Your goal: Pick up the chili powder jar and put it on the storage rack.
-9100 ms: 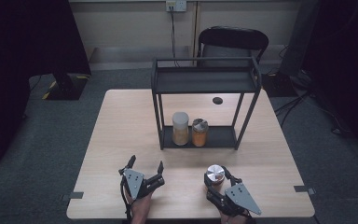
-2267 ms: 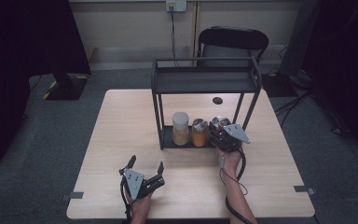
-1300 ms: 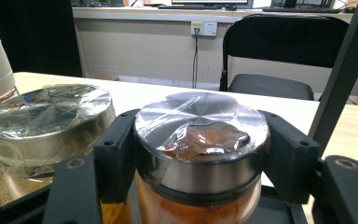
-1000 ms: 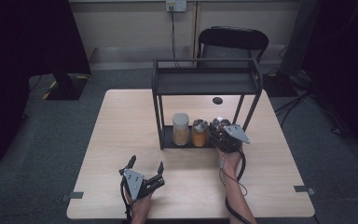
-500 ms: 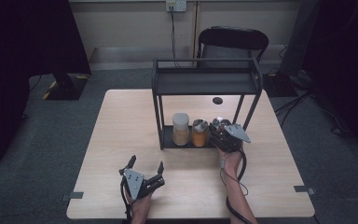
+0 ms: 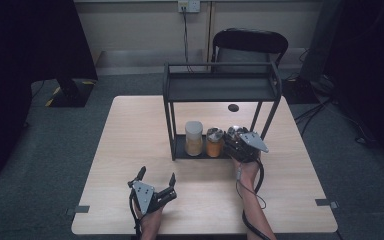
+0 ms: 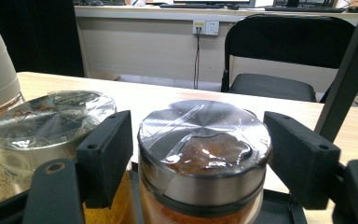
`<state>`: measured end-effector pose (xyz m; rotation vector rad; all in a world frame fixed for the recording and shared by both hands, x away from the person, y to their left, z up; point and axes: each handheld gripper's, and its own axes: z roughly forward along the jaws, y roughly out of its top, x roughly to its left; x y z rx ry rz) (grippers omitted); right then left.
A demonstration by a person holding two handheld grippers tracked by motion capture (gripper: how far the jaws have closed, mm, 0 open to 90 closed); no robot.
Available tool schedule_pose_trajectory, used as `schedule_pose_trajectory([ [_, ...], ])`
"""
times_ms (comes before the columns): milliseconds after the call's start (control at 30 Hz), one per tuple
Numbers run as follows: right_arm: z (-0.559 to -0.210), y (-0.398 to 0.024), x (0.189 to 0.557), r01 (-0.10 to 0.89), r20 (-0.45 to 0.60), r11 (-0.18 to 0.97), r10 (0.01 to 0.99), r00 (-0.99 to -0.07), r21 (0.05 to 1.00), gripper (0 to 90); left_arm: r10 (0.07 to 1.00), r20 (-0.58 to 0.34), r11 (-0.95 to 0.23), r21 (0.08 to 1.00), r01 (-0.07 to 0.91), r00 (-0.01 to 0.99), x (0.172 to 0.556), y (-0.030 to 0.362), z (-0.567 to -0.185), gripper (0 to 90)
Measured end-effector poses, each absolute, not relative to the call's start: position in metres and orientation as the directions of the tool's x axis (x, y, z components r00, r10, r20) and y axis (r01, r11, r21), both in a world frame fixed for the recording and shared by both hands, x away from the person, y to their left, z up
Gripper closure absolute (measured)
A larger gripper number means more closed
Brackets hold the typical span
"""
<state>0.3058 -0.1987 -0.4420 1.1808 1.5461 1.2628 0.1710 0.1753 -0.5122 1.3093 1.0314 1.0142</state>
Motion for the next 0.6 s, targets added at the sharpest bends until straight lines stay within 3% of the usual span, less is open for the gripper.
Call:
schedule_pose_trajectory([
  [600,-0.4379,-0.1959,0.2992,0.124,-0.034,0.065,0.971,-0.237,0.990,21.5,0.969,-0.011,0.010,1.000,0.004,0.245,0.1709,0.1750,-0.5121,1.3],
])
